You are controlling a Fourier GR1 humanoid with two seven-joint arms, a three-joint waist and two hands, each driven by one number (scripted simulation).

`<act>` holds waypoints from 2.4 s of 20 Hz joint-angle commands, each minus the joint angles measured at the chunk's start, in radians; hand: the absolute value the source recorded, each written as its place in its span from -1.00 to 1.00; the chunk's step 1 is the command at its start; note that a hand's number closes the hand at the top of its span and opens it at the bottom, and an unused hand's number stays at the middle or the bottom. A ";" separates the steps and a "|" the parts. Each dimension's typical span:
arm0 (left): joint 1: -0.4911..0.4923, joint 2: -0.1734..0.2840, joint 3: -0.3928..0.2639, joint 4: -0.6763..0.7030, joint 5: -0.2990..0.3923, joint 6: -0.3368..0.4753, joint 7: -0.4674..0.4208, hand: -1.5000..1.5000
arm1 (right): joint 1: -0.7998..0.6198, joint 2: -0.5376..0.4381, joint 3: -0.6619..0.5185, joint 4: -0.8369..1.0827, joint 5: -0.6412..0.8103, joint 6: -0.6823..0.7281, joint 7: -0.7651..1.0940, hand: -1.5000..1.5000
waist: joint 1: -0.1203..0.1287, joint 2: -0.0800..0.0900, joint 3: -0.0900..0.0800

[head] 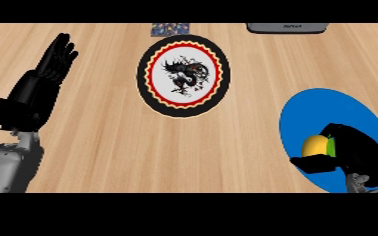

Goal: Pick the lemon from the plate and place it in the plate

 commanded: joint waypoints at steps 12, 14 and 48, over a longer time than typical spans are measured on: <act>0.001 -0.018 0.051 -0.006 -0.011 -0.038 0.019 0.00 | -0.027 -0.088 -0.131 -0.258 -0.042 -0.057 -0.270 1.00 | -0.006 -0.002 0.003; 0.008 -0.061 0.015 0.004 -0.057 -0.001 -0.008 0.00 | -0.021 -0.030 -0.069 -0.346 -0.024 -0.077 -0.259 1.00 | -0.012 -0.002 0.002; -0.006 -0.097 0.056 -0.015 -0.067 -0.105 0.013 0.00 | -1.040 0.507 0.054 0.864 -0.082 -0.424 -0.288 1.00 | 0.049 0.014 0.003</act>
